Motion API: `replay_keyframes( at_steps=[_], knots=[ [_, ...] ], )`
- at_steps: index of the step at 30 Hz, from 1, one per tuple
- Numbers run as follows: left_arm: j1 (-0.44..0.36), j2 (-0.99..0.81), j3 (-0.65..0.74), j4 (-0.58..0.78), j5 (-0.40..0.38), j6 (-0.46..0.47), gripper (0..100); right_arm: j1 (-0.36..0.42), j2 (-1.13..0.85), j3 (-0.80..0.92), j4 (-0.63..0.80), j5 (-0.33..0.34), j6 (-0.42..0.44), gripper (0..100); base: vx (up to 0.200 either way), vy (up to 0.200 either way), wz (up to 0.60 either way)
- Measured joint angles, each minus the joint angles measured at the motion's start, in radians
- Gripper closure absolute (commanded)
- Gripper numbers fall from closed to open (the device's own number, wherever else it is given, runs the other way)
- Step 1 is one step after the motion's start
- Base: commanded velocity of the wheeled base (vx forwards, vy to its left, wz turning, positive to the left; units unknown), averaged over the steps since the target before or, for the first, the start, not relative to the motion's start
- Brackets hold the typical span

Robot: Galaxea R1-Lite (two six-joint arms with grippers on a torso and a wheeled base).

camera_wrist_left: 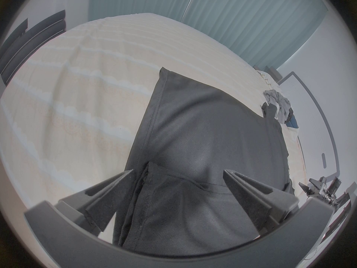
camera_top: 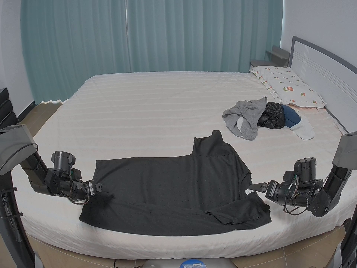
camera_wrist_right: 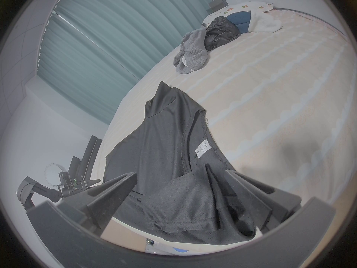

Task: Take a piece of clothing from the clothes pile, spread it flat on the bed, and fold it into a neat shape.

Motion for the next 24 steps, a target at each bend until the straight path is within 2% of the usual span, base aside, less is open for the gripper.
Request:
replay_keyframes(
  at_steps=[24],
  knots=[
    [0.054, -0.069, 0.063, 0.005, 0.028, -0.004, 100, -0.008, 0.016, -0.011, 0.0, 0.009, -0.012, 0, 0.0, 0.0, 0.0]
  ],
)
